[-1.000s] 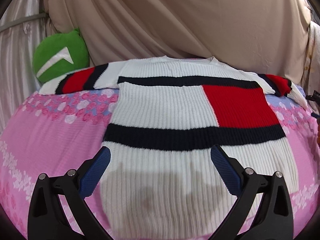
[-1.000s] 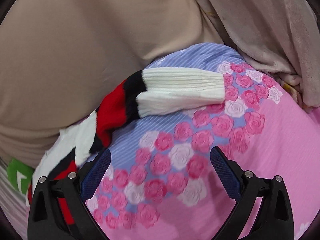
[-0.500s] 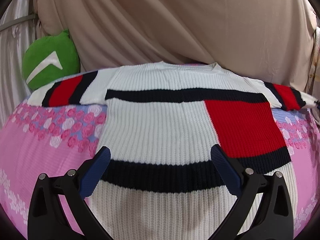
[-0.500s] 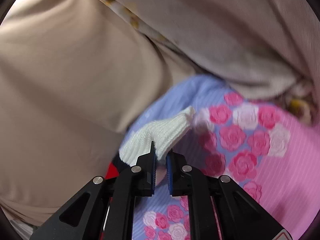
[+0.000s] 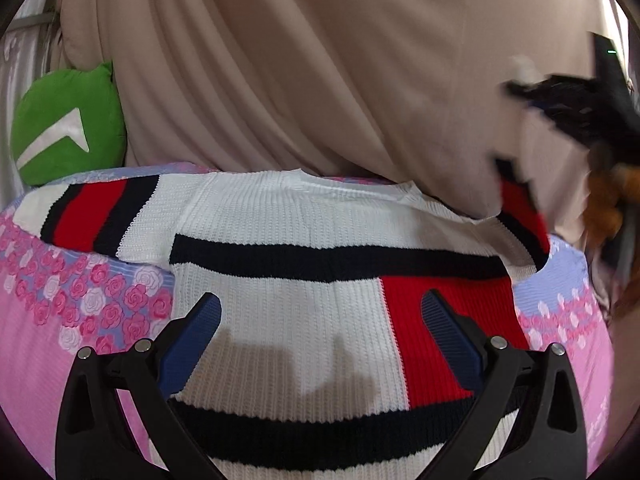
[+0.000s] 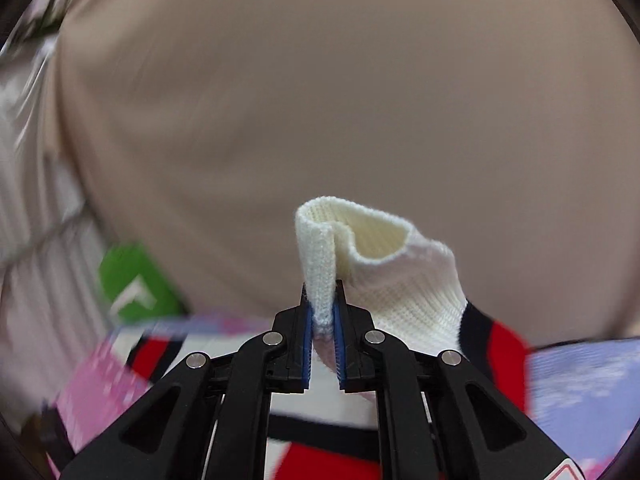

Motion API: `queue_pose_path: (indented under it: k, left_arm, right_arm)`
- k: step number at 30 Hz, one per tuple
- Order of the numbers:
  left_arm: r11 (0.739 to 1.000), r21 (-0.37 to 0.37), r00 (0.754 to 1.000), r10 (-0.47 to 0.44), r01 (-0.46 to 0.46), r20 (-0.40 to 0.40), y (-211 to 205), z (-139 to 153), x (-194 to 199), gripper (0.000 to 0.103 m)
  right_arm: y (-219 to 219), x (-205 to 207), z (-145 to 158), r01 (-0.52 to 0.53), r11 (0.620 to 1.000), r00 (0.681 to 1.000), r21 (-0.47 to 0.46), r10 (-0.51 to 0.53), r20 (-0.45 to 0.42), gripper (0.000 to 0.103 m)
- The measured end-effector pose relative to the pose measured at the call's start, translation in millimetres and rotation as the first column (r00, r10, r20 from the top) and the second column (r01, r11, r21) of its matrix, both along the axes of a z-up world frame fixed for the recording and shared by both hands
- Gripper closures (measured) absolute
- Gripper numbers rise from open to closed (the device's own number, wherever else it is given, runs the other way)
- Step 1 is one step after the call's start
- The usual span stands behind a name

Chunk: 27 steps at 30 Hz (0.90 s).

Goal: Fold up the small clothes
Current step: 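Carry the sleeve across the sweater body with the right gripper while the left gripper pinches the sweater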

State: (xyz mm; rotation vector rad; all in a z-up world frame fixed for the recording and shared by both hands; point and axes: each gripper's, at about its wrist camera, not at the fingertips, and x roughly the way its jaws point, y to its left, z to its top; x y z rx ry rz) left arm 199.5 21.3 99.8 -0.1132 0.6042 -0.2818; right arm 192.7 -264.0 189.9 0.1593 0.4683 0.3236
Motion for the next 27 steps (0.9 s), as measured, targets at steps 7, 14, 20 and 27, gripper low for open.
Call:
queue_pose_path:
  k: [7,14,20,27]
  left_arm:
    - [0.999,-0.014,0.996,0.036,-0.037,-0.087,29.1,-24.0,50.9,0.005]
    - [0.994,-0.095,0.967,-0.082,0.061,-0.239,16.0,-56.2,113.1,0.005]
    - [0.989,-0.136,0.952,-0.089,0.051,-0.292,-5.8,-74.6,148.7,0.009]
    - [0.991,-0.081,0.965,-0.123,0.107,-0.23,-23.8,-49.2,155.6,0.094]
  right_arm:
    - [61.3,29.2,-103.5,-0.147,0.989,0.969,-0.022,0.14,-0.201,0.087]
    - [-85.9,-42.2,-111.1,0.217,0.971,0.973,-0.101,-0.224,-0.063,0.049]
    - [-171.5,-70.9,-146.8,0.359,0.93,0.914,-0.077,-0.367,-0.175,0.044]
    - [-159.7,-43.5,-182.6,0.314,0.938,0.909,-0.149,-0.342,-0.238,0.047]
